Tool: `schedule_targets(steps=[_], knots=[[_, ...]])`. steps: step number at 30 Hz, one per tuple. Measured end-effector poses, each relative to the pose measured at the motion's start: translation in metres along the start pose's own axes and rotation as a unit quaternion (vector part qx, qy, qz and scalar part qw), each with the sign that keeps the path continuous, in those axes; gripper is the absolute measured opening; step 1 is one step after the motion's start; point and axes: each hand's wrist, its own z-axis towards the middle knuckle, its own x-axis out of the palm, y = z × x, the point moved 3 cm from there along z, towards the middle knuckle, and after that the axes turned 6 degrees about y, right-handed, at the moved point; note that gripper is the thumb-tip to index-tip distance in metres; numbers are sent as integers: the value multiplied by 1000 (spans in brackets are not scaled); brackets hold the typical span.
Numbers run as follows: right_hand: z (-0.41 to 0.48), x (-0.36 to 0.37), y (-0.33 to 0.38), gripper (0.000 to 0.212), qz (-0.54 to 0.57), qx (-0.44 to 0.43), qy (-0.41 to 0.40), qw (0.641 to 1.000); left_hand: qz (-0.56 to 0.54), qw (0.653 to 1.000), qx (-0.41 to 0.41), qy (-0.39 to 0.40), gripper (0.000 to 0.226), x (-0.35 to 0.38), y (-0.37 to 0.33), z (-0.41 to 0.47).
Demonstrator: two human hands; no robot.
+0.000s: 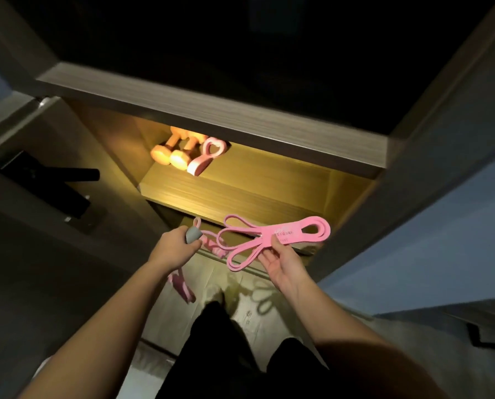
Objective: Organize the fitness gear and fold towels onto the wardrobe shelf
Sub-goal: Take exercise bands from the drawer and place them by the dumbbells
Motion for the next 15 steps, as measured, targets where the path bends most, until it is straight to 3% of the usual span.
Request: schedule_targets(steps=[8, 15], knots=[[105, 32, -54, 14, 7, -61, -5, 998, 20, 1000, 16, 6, 22, -21, 89, 98], [175, 31, -119, 11, 7, -119, 8, 993, 0, 994, 79, -73, 21, -8, 168, 159]])
